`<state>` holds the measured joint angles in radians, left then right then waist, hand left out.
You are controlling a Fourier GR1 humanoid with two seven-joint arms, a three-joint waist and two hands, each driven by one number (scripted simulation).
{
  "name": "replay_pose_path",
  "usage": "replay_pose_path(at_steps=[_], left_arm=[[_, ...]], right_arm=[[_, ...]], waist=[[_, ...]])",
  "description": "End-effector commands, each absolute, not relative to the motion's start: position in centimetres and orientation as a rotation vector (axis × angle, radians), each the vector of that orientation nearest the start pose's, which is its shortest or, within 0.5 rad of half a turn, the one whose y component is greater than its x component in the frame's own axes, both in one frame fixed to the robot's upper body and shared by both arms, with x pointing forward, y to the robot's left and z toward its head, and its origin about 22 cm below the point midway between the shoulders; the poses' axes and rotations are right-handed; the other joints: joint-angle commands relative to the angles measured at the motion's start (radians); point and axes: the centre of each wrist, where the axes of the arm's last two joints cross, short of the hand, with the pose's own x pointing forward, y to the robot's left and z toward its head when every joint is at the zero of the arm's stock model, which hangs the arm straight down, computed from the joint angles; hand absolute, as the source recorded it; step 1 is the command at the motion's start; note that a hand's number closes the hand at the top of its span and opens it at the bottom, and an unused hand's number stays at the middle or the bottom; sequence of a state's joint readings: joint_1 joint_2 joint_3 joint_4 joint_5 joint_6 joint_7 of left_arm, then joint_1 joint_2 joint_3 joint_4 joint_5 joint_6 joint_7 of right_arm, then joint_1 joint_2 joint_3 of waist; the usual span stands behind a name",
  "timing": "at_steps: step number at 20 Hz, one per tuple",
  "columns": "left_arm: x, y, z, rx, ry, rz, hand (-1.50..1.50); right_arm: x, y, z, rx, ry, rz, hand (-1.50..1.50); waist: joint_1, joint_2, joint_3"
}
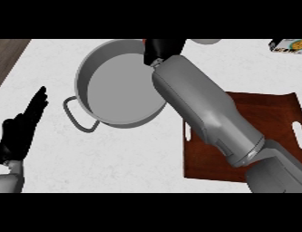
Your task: Pick the sweet potato from the tray and place it in the pot
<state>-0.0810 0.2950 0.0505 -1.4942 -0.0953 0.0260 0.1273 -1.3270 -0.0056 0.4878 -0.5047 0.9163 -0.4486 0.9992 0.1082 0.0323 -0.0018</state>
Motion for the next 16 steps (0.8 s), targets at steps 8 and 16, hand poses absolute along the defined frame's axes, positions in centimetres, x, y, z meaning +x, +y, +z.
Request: replay_pose_path(at_steps=[8,16], left_arm=[[26.4,30.3,3.3,0.371,-1.449,-0.232,0.0],[26.3,30.5,3.9,0.363,-1.456,-0.231,0.0]], right_arm=[[43.7,-3.0,13.4,-1.159,-1.381,0.347,-1.5],[43.6,-2.4,15.5,-1.081,-1.693,0.062,-1.5]], waist=[[0.012,0.01,0.002],[0.008,0.004,0.005]])
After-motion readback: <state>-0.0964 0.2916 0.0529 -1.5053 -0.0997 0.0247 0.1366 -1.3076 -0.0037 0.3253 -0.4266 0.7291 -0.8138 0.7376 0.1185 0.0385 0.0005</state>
